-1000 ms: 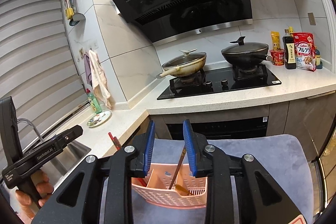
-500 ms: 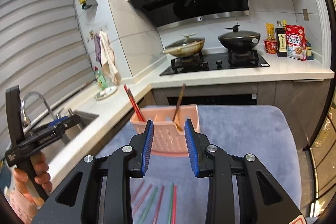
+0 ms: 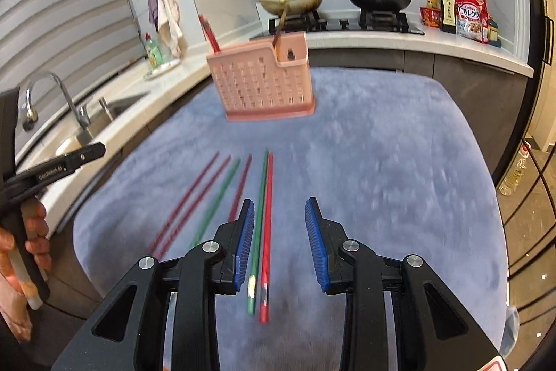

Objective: Organize utensils
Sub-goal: 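Bring both open tools back down to the remaining chopsticks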

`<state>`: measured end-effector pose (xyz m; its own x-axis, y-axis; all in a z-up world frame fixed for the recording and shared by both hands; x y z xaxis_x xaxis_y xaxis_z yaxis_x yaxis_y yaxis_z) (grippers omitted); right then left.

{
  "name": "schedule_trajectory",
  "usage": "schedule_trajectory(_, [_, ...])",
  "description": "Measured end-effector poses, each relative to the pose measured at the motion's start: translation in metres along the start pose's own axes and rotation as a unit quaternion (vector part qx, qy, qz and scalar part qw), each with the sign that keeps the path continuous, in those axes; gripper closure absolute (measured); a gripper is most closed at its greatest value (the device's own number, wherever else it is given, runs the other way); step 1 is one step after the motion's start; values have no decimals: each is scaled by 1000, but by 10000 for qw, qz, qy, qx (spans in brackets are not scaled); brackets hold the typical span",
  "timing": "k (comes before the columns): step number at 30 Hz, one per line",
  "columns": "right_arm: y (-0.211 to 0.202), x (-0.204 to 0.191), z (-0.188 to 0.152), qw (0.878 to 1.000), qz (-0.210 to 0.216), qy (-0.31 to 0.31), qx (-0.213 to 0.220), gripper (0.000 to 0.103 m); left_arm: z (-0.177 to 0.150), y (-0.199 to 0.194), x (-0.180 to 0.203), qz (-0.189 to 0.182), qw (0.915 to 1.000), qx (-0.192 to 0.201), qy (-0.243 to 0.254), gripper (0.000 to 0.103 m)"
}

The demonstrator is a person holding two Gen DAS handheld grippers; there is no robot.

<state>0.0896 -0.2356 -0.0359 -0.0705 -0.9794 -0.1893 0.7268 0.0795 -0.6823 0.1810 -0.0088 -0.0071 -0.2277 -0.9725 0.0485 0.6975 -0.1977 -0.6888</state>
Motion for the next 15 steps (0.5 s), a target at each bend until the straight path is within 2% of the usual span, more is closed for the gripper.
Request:
schedule_trajectory(7, [13,-10,-42,9995,-19,-75,-312,73,-45,10,1,-31,9992,-386,-128,48])
schedule_trajectory(15, [30,-14,-61,9987,-25,-85,-497,76,-64,13,6,-46,9985,-537,-136,48])
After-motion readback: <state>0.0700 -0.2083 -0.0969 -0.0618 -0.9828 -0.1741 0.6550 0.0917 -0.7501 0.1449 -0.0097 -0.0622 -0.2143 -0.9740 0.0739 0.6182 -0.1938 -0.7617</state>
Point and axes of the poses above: each gripper's, at about its wrist camera, not at the fingertips, and y roughly the way its jaws point, x to its right, z to its top, the point moved 7 cm from there along y, roughly the way its jaws point, and after that the axes turned 3 degrees about -x, right-handed, at the moved point
